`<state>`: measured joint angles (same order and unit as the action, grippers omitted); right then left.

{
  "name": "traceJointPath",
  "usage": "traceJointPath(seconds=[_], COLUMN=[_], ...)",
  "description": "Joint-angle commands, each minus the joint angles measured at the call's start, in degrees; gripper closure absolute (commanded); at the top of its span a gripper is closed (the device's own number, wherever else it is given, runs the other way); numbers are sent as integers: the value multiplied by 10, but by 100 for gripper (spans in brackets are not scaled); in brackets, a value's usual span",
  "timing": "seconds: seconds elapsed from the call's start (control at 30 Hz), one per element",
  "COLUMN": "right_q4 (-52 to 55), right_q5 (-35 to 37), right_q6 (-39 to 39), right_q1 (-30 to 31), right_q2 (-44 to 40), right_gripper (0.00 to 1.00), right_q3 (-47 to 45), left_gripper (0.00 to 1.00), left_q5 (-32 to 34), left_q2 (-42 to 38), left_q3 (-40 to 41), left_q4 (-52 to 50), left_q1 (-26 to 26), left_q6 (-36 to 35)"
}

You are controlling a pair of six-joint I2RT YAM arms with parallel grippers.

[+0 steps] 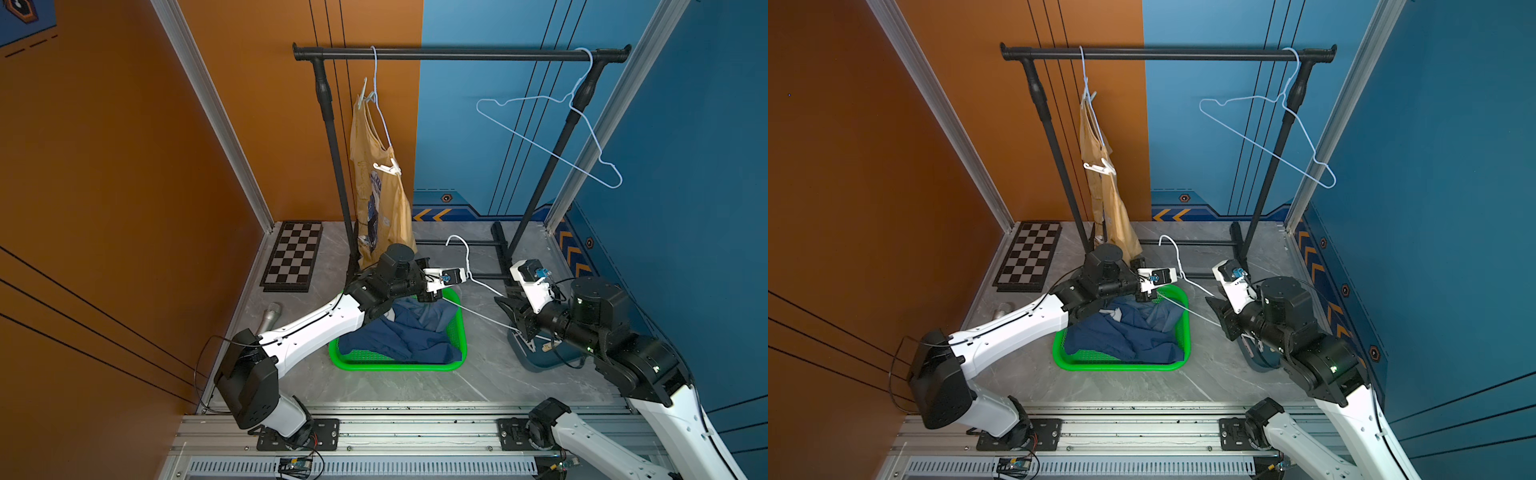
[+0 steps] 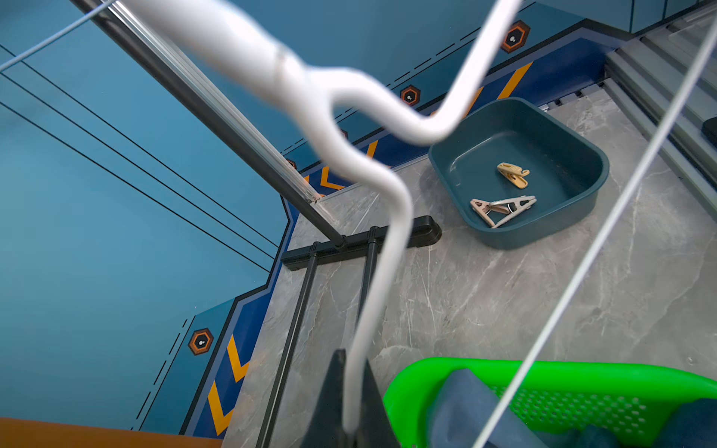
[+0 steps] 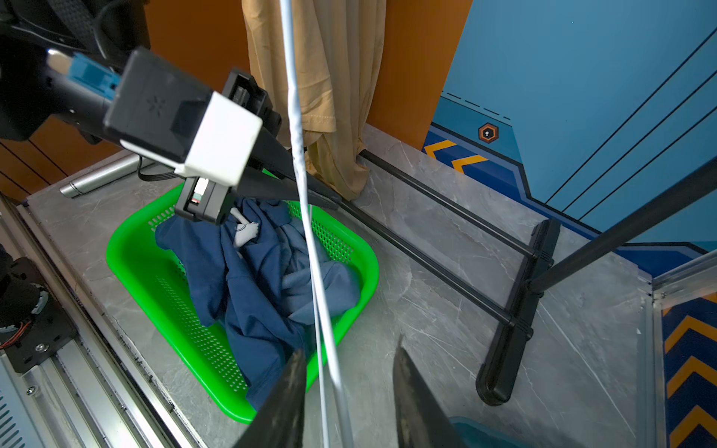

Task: Remove the clothespins securing t-shirts to the hanger
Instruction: Place the hanger on the clothes rail.

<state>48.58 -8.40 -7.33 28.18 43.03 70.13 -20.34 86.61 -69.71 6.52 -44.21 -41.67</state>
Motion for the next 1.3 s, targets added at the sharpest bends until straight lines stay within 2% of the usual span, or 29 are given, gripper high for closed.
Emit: traceJointPath(seconds=[0.0,0.47,0.97,1.27], right_q4=[35,40,30,27], right_q5=[-34,-81,-74,-77], right_q6=[-13,-14,-15,-14], right_q1=[-13,-30,-31,-32], right_q2=[-19,-32,-31,-32], right_gripper=[62,70,76,84], right_q3=[20,30,42,46], left_gripper=[95,95,96,96], left_q5=[-33,-62,-69,-70], left_q2=[-25,-56,-52,-51], left_q3=[12,40,39,37], left_q4=[7,16,19,19], left_q1=[16,59,59,59], left_q6=[21,47,54,56])
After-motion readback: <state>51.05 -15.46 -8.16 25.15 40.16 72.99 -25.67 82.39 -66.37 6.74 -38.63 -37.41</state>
